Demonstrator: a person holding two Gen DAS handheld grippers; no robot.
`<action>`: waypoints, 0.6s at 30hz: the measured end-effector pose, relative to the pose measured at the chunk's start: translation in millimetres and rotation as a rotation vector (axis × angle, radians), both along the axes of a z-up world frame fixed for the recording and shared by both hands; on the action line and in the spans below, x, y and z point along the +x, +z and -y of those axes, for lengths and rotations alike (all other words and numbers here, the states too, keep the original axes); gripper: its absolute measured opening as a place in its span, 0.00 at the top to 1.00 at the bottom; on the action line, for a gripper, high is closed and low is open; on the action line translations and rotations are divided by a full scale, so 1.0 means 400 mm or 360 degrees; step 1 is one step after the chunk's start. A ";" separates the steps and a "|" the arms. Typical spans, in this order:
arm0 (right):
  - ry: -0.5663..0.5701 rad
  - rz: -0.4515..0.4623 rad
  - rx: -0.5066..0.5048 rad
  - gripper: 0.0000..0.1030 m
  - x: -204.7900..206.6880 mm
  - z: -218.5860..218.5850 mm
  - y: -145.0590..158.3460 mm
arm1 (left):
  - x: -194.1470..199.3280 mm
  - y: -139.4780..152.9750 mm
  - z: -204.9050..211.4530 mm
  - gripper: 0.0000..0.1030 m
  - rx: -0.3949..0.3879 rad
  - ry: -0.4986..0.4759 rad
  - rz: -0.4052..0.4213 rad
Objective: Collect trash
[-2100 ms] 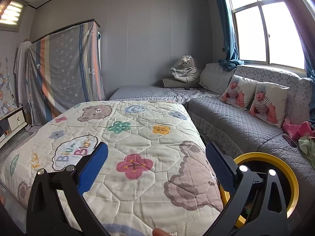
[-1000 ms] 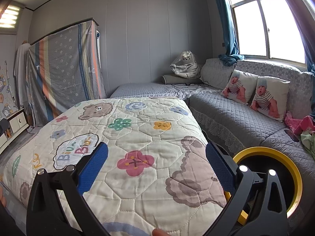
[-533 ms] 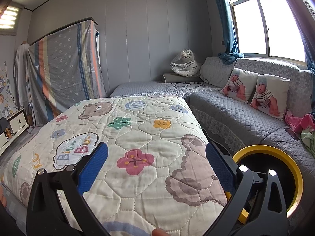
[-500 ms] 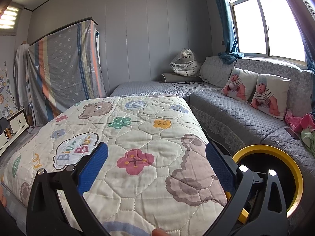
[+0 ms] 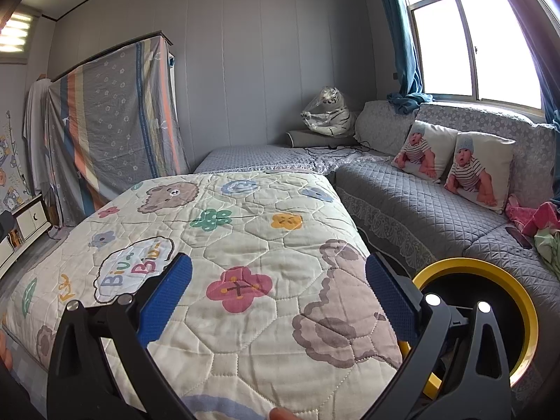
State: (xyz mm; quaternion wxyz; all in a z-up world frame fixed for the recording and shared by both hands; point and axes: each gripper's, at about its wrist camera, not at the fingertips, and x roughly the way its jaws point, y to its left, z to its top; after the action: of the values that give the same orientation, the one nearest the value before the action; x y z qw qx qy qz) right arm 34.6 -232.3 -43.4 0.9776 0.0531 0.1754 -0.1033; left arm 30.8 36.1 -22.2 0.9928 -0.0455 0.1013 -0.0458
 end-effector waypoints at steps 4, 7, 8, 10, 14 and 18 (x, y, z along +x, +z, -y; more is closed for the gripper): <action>0.0002 -0.0005 0.0003 0.08 0.000 0.002 0.001 | 0.001 0.000 0.000 0.08 0.0002 -0.0003 0.0001; -0.0002 -0.0004 0.0003 0.08 0.002 0.004 0.004 | 0.003 0.001 0.006 0.08 0.0010 -0.0011 0.0000; 0.0000 -0.0004 0.0006 0.08 0.001 0.004 0.004 | 0.003 0.001 0.008 0.08 0.0013 -0.0013 -0.0001; -0.0002 -0.0005 0.0007 0.08 0.002 0.006 0.005 | 0.004 0.001 0.010 0.08 0.0015 -0.0021 -0.0003; -0.0001 -0.0006 0.0008 0.08 0.004 0.007 0.007 | 0.004 0.001 0.012 0.08 0.0016 -0.0026 0.0000; -0.0002 -0.0005 0.0009 0.08 0.005 0.007 0.008 | 0.006 0.002 0.013 0.08 0.0008 -0.0037 -0.0007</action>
State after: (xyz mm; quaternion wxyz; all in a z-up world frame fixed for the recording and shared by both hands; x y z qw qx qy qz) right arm 36.5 -235.2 -40.3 0.9771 0.0559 0.1771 -0.1035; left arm 33.2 31.0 -21.3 0.9920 -0.0420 0.1040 -0.0570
